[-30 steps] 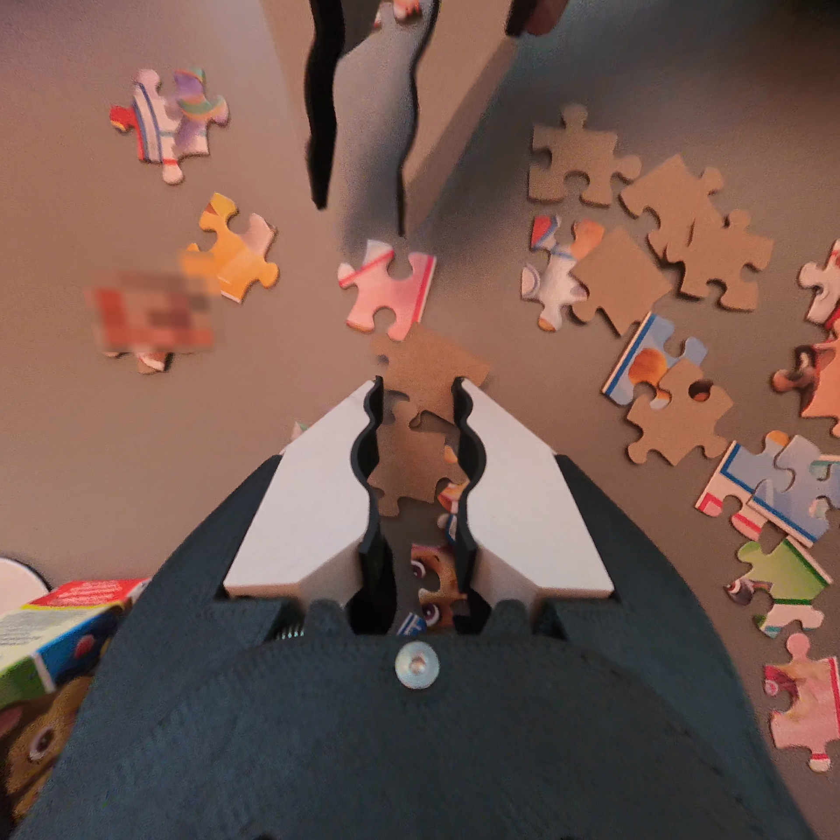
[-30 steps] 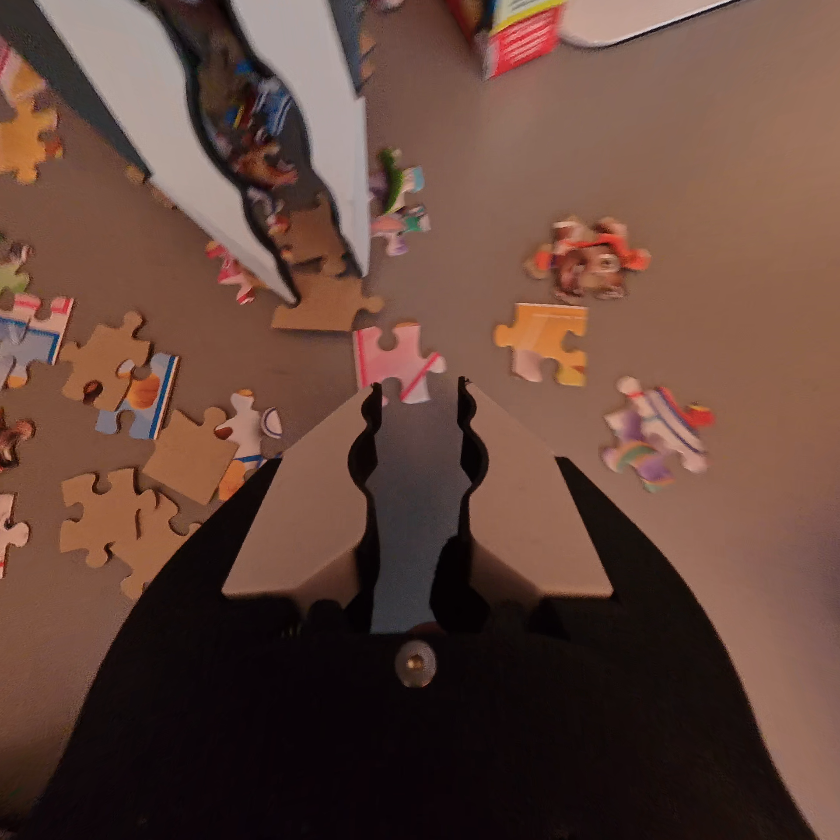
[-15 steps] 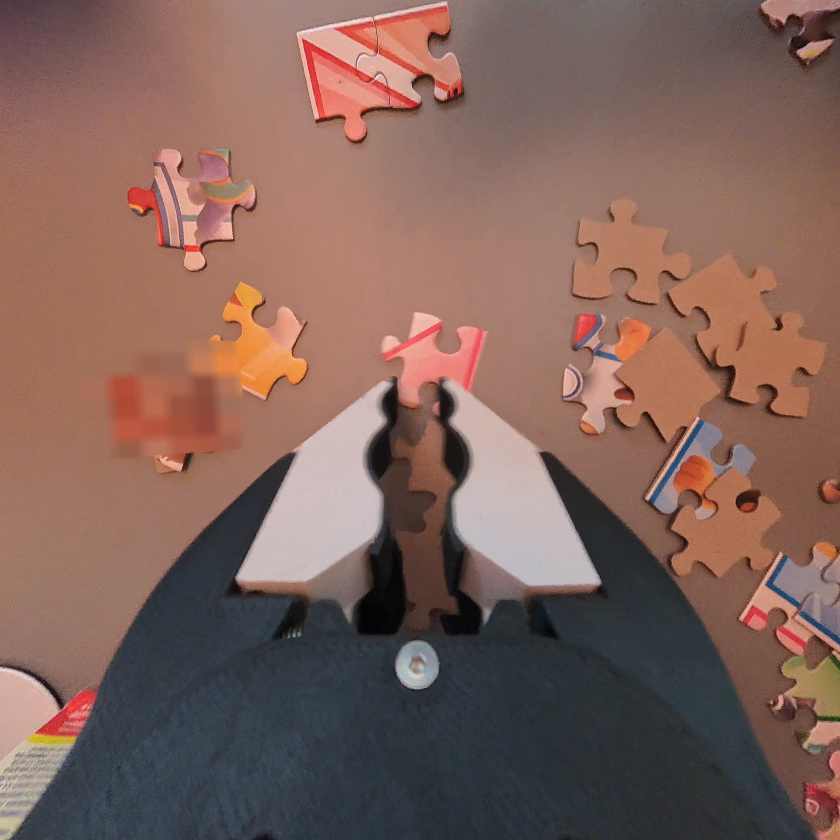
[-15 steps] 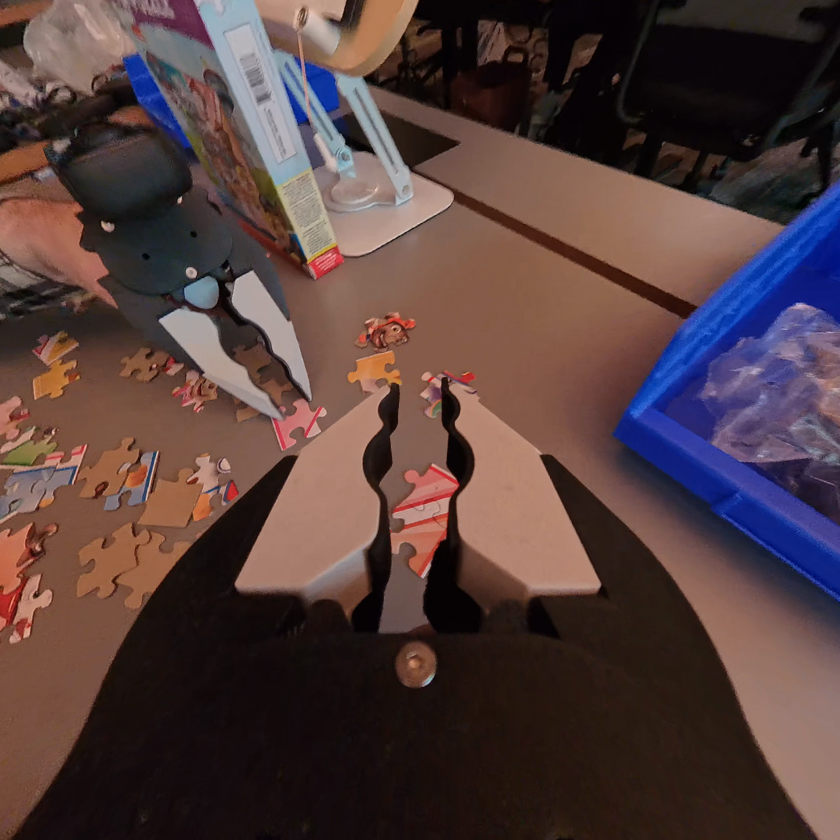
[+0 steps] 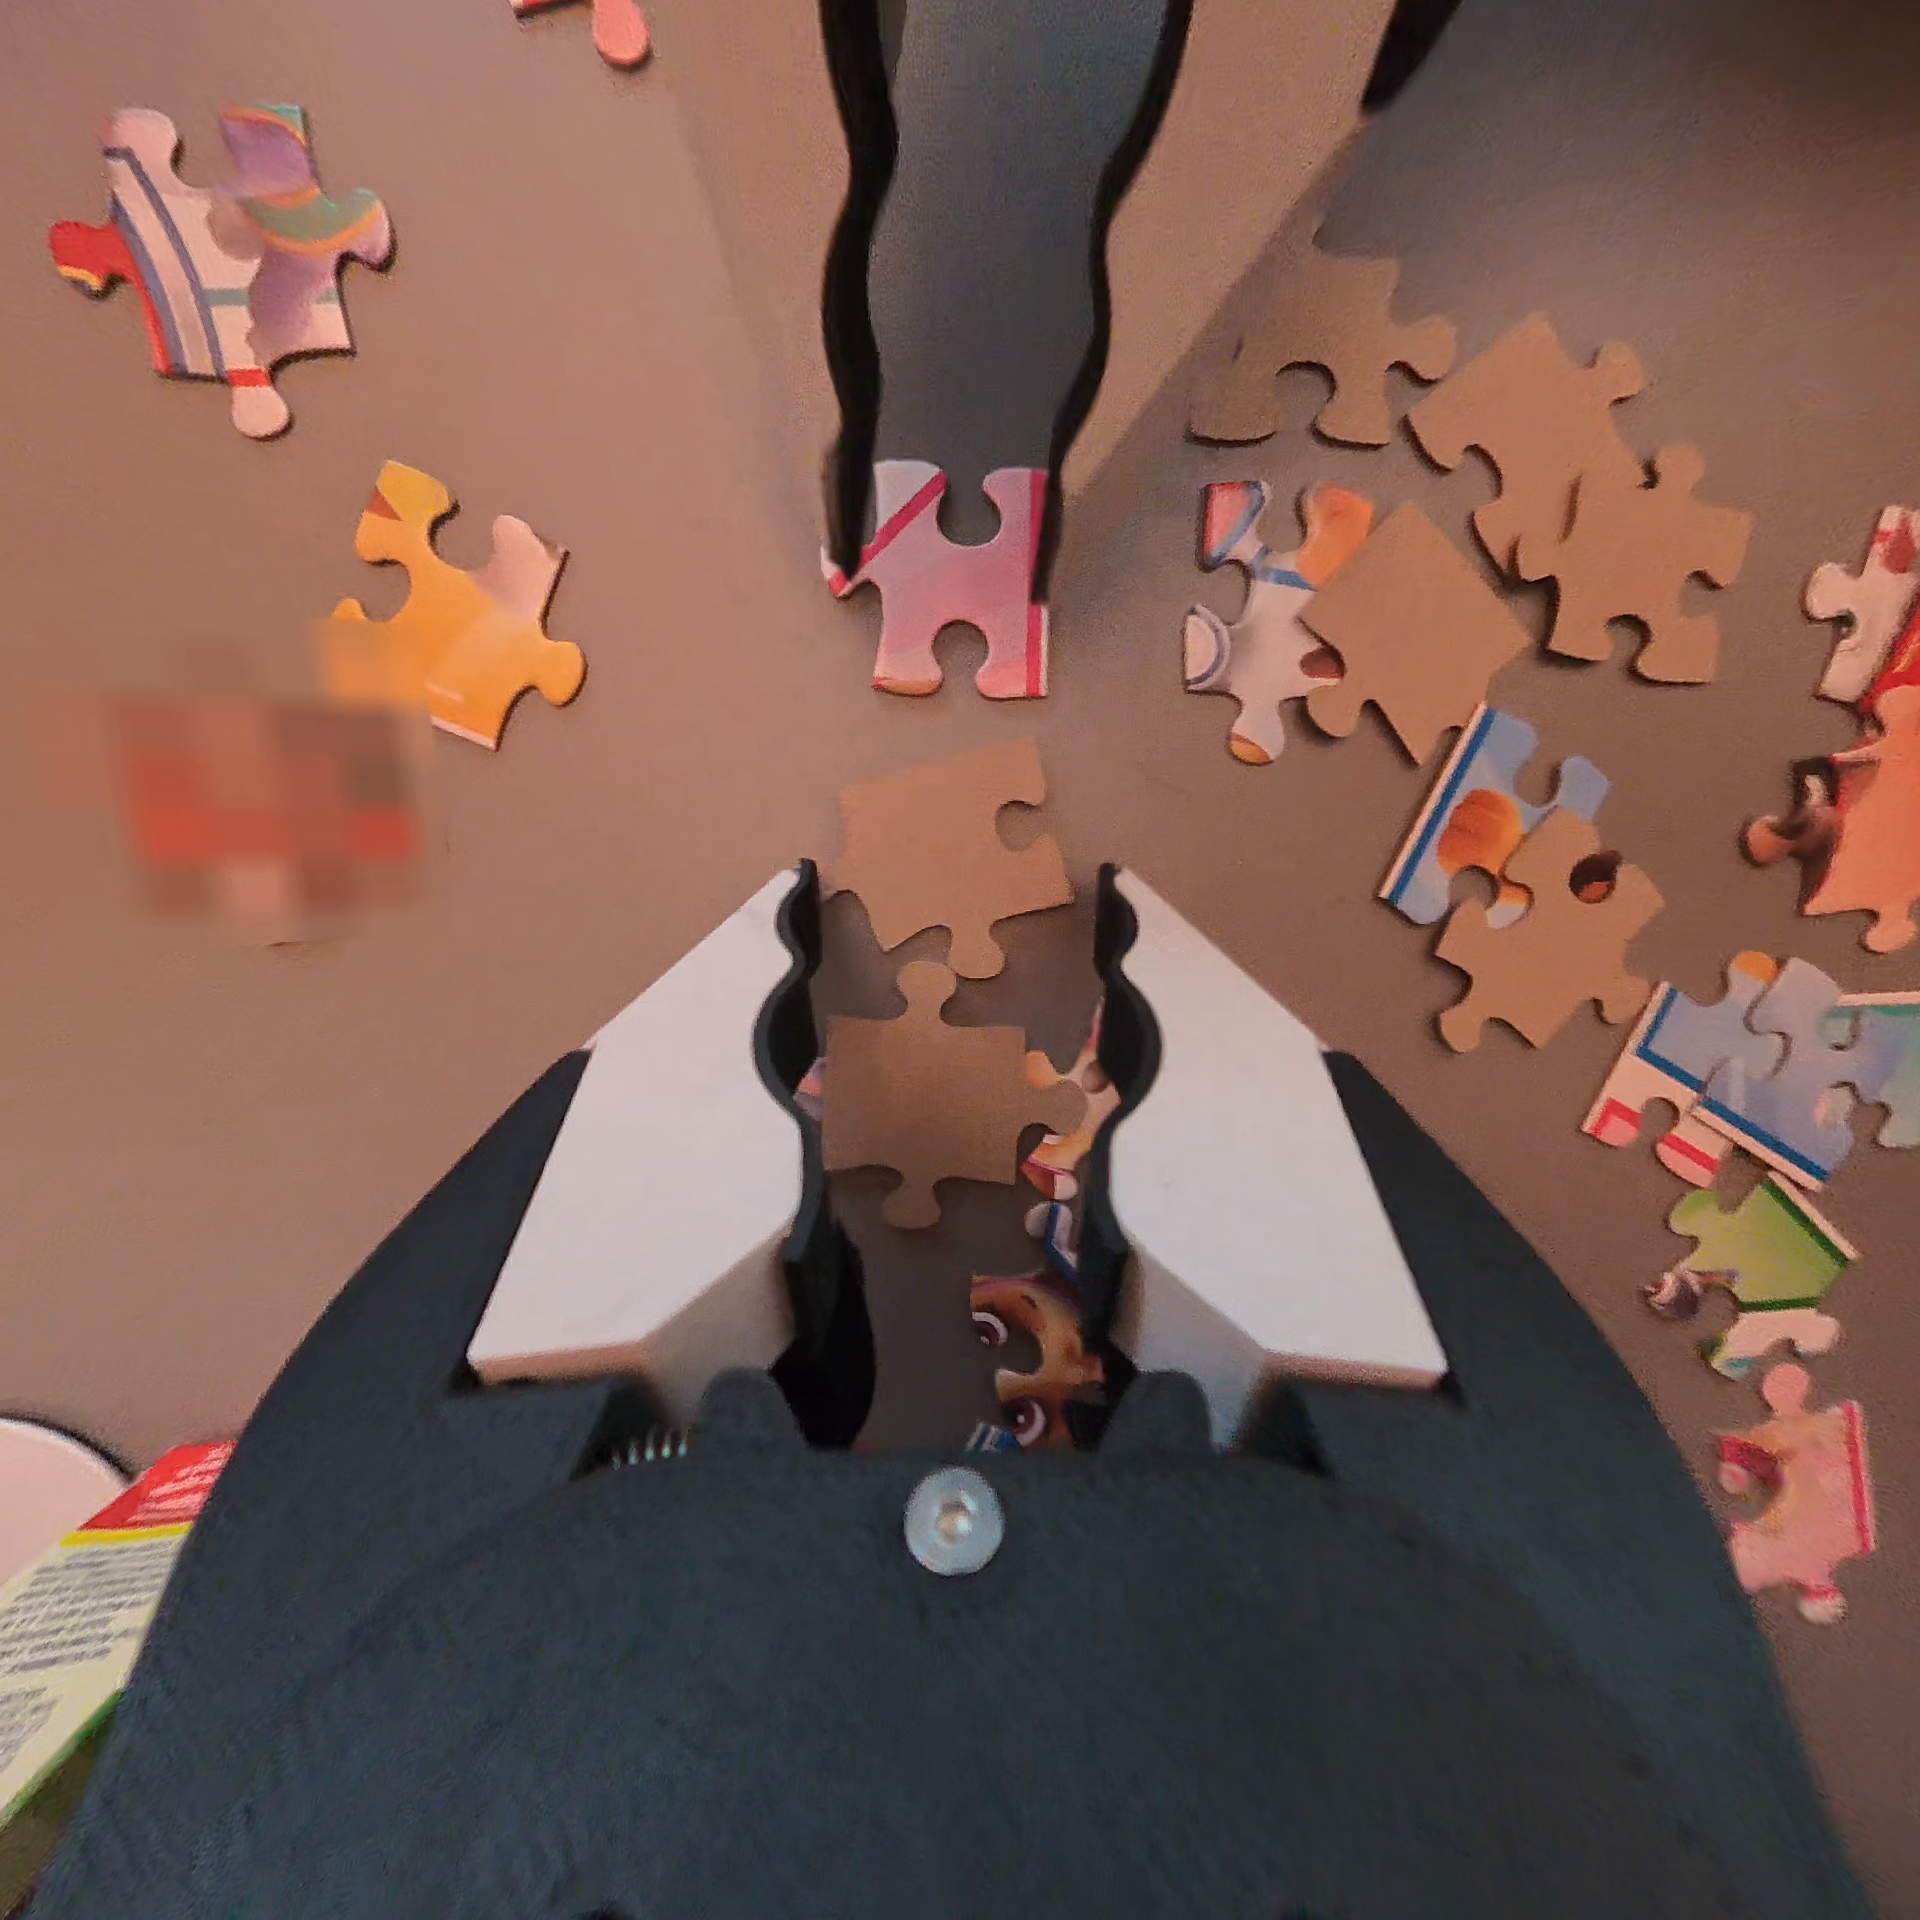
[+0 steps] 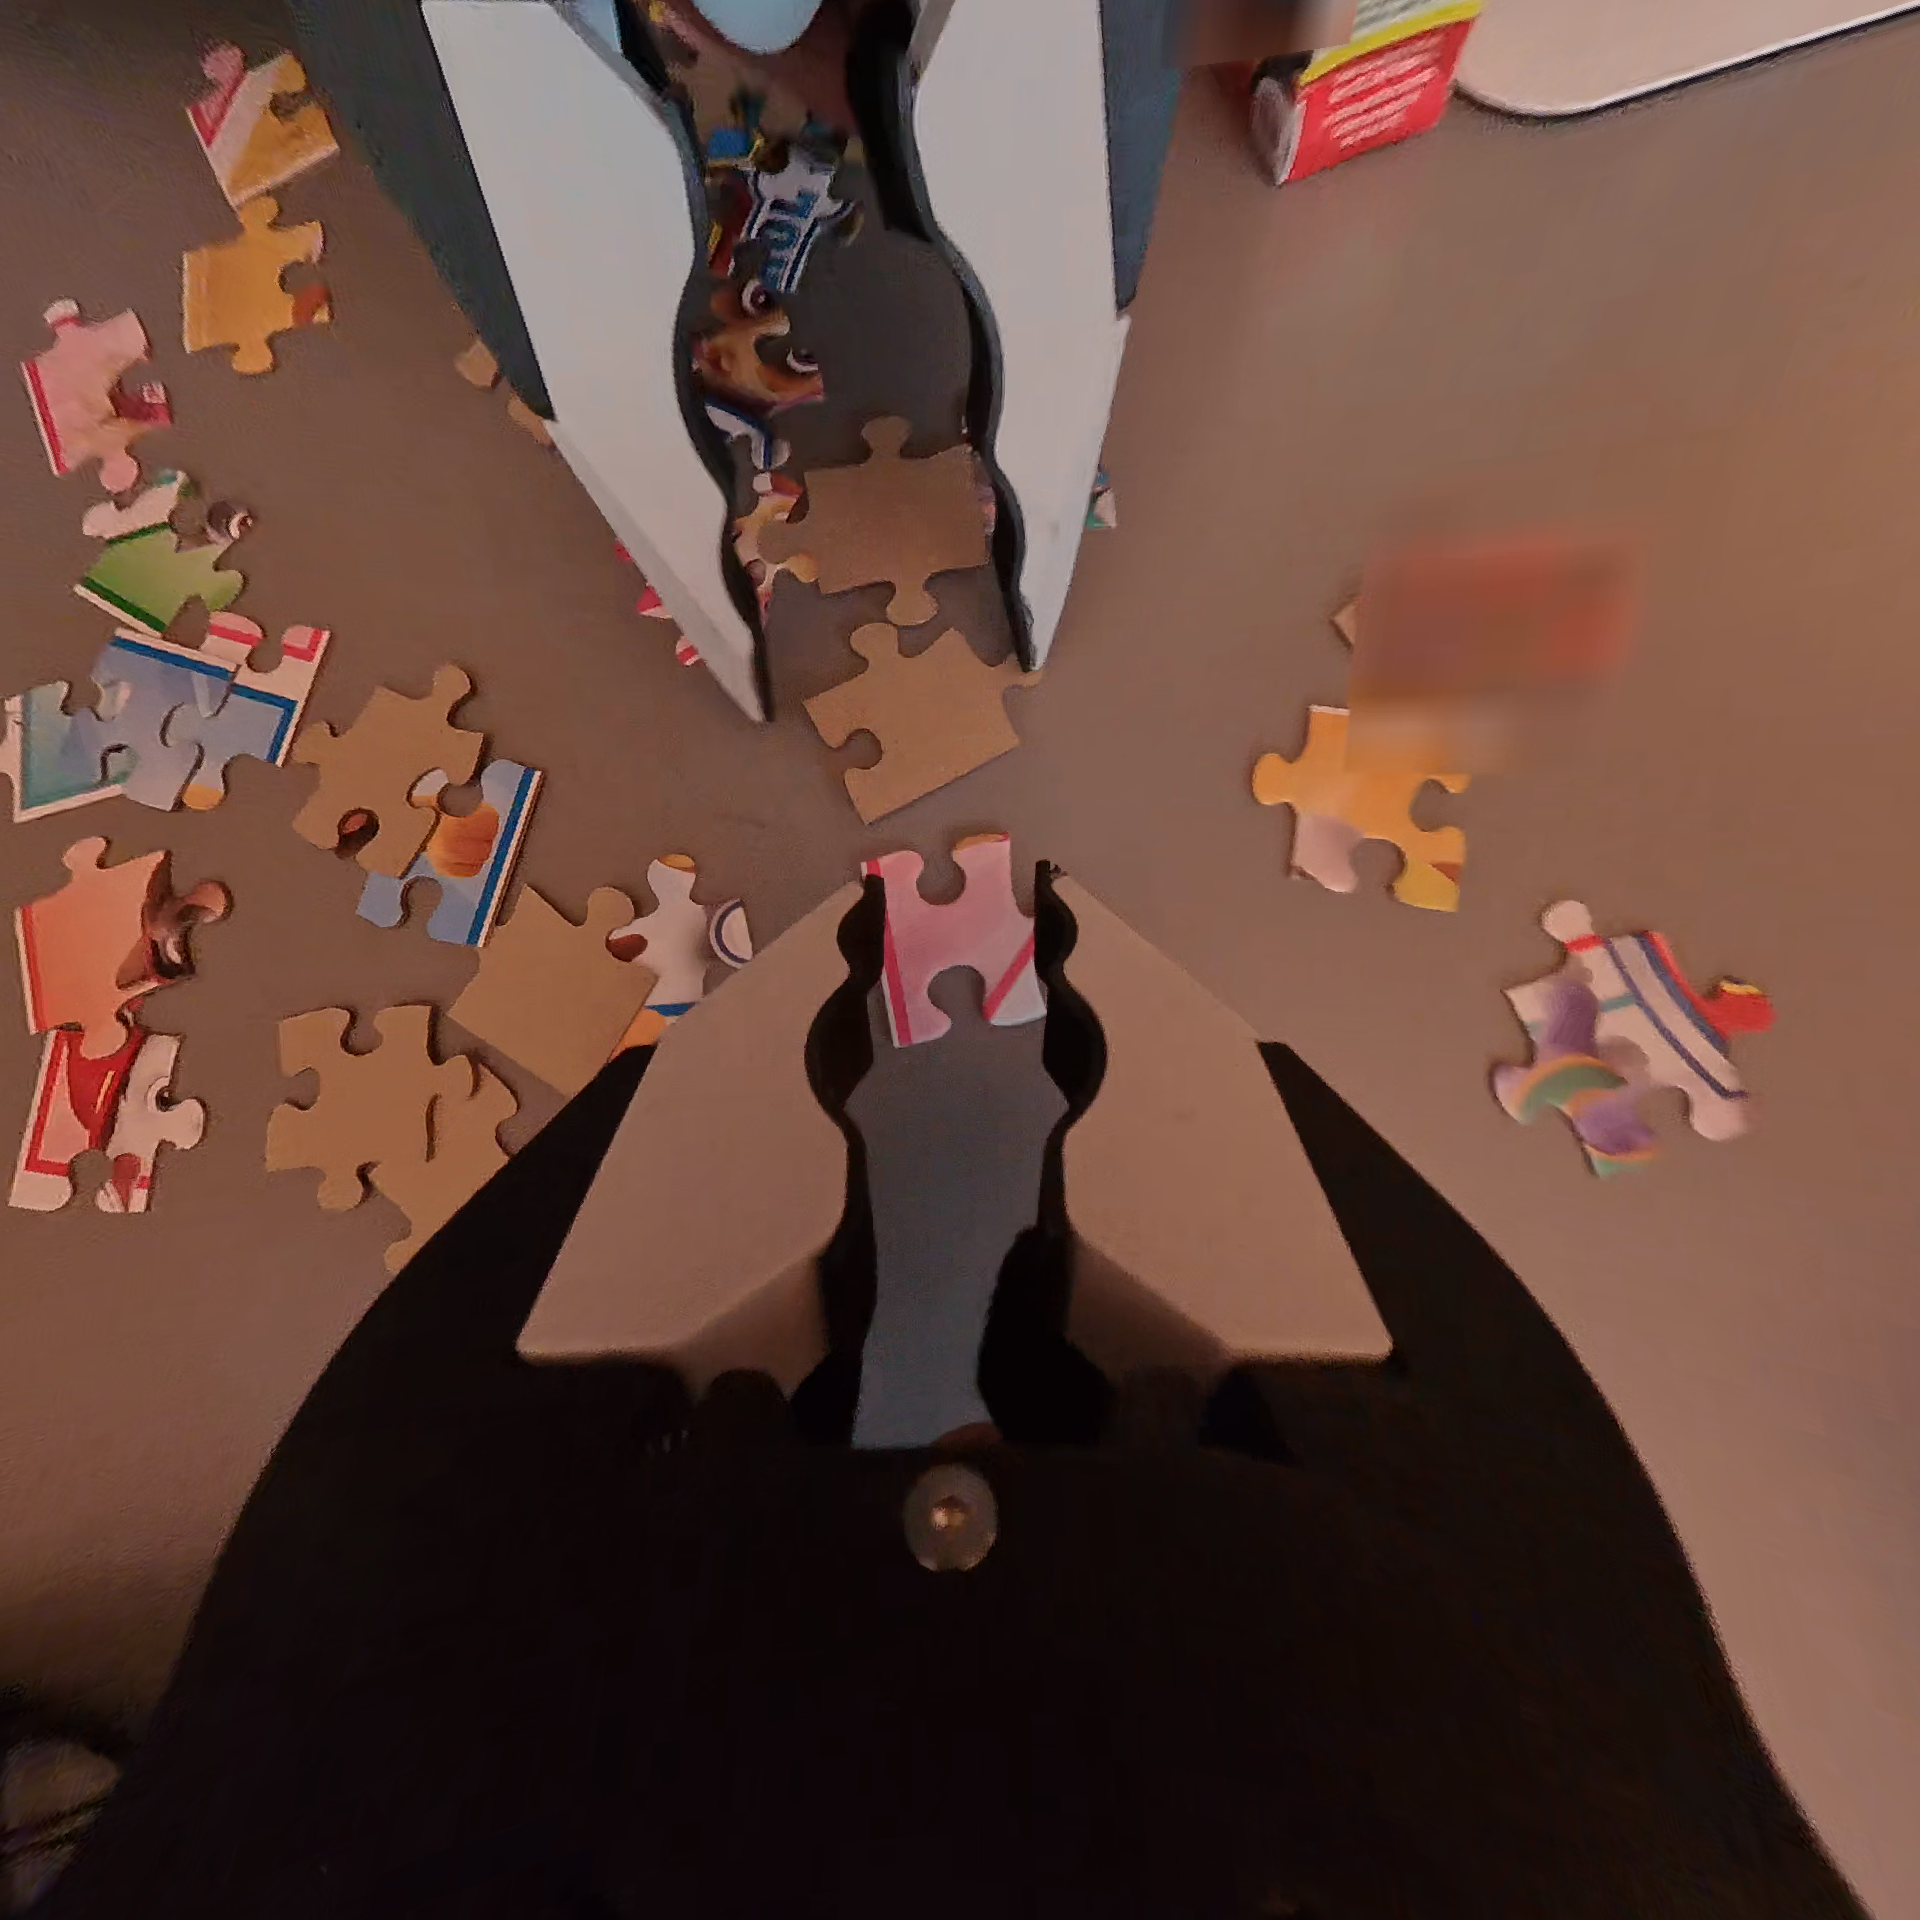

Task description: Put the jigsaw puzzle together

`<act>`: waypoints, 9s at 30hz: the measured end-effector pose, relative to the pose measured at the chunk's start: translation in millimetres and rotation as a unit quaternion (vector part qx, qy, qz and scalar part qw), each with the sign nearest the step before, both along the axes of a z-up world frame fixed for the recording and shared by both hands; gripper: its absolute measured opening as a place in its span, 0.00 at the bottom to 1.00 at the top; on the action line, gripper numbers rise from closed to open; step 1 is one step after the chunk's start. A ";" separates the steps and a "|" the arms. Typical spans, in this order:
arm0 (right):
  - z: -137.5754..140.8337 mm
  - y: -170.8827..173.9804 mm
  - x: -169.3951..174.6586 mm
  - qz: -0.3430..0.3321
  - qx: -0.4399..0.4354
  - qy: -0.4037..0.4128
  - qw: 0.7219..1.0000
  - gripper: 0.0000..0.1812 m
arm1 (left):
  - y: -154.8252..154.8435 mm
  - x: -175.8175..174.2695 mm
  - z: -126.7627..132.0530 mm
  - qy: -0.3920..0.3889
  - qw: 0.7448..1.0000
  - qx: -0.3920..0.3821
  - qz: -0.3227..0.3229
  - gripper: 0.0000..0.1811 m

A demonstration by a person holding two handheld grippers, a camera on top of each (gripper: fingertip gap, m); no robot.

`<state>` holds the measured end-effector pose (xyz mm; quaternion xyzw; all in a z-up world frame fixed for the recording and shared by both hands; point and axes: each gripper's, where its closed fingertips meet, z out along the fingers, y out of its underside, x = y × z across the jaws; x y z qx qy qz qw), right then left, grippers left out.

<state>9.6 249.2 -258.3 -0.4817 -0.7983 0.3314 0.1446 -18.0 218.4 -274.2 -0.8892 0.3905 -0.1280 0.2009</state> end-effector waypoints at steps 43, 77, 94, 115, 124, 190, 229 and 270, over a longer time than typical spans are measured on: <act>-15.8 -19.9 -6.0 0.067 0.078 0.017 0.995 0.21 | -5.4 13.5 2.6 -0.072 0.997 0.003 -0.003 0.22; -17.2 -32.5 -22.3 0.052 0.013 0.028 0.998 0.21 | -10.9 9.7 -0.3 -0.009 0.999 0.046 -0.021 0.26; -15.8 -38.6 -17.7 0.058 -0.049 0.007 0.997 0.00 | -26.1 20.1 -3.8 0.011 0.999 0.024 -0.033 0.38; -7.7 -33.1 -0.4 0.062 -0.053 -0.005 0.997 0.09 | -22.2 26.7 -2.5 0.029 0.996 0.079 -0.017 0.15; -16.3 -34.2 -0.7 0.064 -0.036 -0.016 0.997 0.10 | -20.9 28.6 -2.1 0.044 0.994 0.092 -0.029 0.00; -14.5 -56.7 2.5 0.096 -0.110 -0.031 0.989 0.00 | -40.3 45.7 8.6 0.172 0.931 0.273 -0.173 0.03; -9.3 -43.9 7.6 0.072 -0.137 -0.043 0.987 0.03 | -14.0 24.0 28.1 -0.072 0.980 0.184 0.030 0.00; 67.6 45.3 6.3 -0.082 -0.117 0.159 0.977 0.11 | -122.9 136.2 -1.1 -0.049 0.988 0.069 -0.128 0.00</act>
